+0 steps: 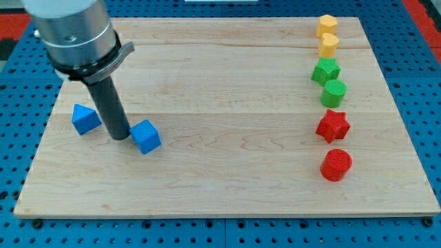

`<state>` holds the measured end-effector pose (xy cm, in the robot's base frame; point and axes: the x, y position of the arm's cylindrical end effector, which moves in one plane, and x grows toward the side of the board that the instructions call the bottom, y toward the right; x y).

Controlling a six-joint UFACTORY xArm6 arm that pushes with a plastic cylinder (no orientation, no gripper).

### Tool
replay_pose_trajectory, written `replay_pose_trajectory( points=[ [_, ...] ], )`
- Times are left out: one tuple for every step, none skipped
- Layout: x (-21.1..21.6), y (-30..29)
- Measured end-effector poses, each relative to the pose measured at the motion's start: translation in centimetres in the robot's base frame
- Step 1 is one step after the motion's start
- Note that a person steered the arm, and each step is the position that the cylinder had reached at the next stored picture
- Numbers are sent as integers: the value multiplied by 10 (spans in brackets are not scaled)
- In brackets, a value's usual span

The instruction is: Place the blue cube in between the red star and green circle

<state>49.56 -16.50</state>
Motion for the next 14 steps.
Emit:
replay_pose_trajectory(
  points=[
    [6,44],
    [5,94],
    [4,140],
    [-6,168],
    [-17,191],
    [-34,213],
    [-49,219],
    [-55,239],
    [-66,266],
    [-75,278],
    [-77,301],
    [-69,302],
    [-55,302],
    [-48,311]
  ],
)
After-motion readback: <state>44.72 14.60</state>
